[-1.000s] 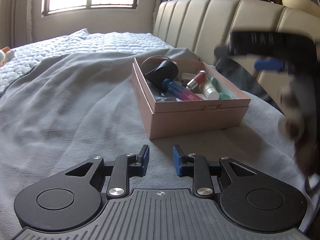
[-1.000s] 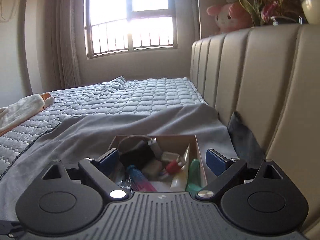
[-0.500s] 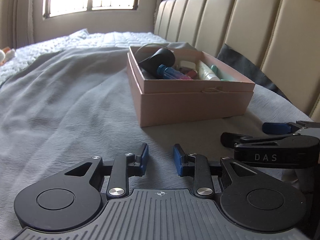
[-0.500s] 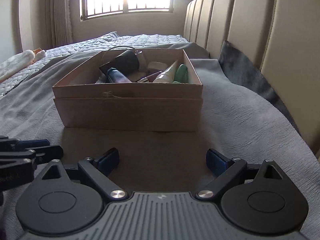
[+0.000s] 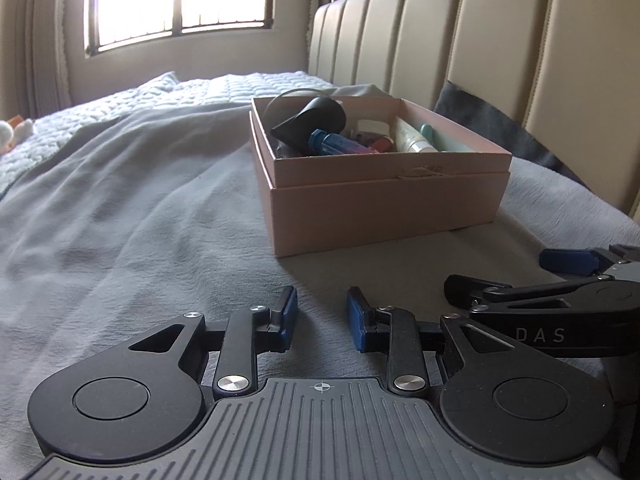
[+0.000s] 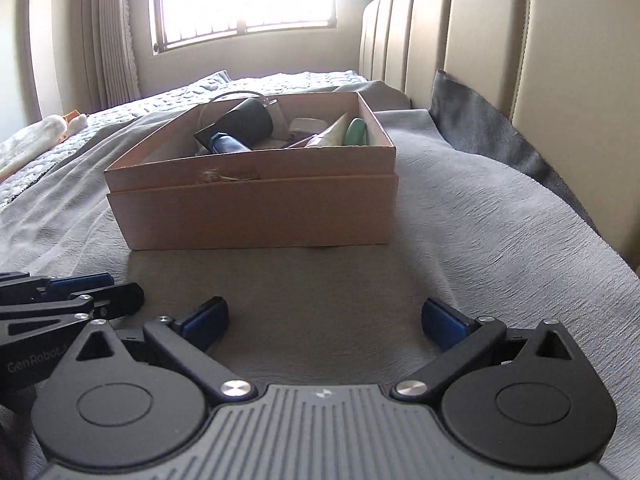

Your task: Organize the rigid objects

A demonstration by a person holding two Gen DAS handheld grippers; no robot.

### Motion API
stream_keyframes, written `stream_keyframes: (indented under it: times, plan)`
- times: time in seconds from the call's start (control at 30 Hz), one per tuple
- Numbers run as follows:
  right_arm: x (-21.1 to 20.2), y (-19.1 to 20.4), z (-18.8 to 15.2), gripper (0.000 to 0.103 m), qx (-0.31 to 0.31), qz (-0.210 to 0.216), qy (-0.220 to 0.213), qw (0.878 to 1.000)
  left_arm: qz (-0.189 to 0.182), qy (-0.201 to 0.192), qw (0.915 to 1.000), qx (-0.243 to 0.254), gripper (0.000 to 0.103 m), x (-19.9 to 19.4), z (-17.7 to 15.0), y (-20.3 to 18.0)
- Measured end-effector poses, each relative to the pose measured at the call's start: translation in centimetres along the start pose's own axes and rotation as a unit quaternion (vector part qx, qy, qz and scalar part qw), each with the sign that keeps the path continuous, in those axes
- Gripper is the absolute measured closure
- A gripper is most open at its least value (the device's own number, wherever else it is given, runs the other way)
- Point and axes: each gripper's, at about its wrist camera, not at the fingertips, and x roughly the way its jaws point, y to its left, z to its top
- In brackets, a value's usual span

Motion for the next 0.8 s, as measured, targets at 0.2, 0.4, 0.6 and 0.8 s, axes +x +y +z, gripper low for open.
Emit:
stream_keyframes:
  times: [0.2, 0.4, 0.6, 0.8]
  plan:
    - [-0.06, 0.10, 0.00, 0.000, -0.003, -0.004, -0.005, 1.000, -0.008, -0.002, 0.9999, -0.010, 0.073, -0.14, -0.13, 0.41]
    - [0.05, -0.07, -0.11, 0.000, 0.001, 0.000, -0.005, 1.000, -0.013, -0.002, 0.9998, -0.016, 0.073, -0.17, -0.14, 0.69]
    - [0.02, -0.04, -0.15, 0.000, 0.001, 0.000, -0.006, 1.000, -0.018, -0.003, 0.9996, -0.021, 0.073, -0.18, -0.14, 0.94]
    - [0.01, -0.03, -0.15, 0.000, 0.001, 0.000, -0.006, 1.000, -0.013, -0.002, 0.9998, -0.014, 0.073, -0.18, -0.15, 0.77]
